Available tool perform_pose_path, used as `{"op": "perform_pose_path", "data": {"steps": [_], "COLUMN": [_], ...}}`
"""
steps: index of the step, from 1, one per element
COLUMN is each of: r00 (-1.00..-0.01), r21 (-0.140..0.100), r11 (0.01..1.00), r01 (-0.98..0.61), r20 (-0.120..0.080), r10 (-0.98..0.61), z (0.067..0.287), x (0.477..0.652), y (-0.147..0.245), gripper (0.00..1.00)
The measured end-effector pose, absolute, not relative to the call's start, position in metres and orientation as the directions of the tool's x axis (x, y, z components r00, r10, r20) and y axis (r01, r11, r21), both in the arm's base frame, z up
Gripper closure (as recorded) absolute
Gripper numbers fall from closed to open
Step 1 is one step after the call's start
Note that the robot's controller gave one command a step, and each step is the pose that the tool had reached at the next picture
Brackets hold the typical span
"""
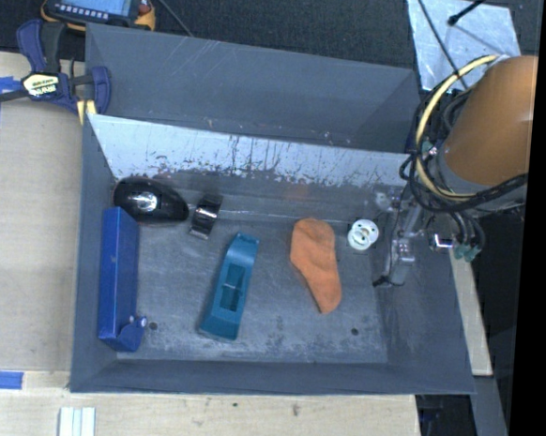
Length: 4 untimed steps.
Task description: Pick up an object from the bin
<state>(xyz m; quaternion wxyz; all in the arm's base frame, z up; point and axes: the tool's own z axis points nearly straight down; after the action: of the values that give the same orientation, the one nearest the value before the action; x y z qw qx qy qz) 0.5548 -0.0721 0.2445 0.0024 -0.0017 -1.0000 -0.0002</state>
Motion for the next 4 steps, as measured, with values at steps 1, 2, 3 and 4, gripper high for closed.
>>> {"op": "perform_pose_path", "data": {"steps": [1, 2, 3, 4], "r00": [-1.000, -0.999, -0.994, -0.996], "r21": [-0.001, -0.001, 0.000, 0.000], "r11": [1.000, 0.999, 0.994, 0.996], "r01": [0.002, 0.040, 0.112, 0.087], "r20": [-0.004, -0.013, -0.001, -0.007], "r10": [0.002, 0.040, 0.112, 0.087], "z": [0.249, 0.208, 0.169, 0.144], "x": [0.556, 0.564, 0.556, 0.554], "y": [-0.072, -0.058, -0.041, -0.026], "gripper": [0.00, 0.00, 0.00, 0.00]}}
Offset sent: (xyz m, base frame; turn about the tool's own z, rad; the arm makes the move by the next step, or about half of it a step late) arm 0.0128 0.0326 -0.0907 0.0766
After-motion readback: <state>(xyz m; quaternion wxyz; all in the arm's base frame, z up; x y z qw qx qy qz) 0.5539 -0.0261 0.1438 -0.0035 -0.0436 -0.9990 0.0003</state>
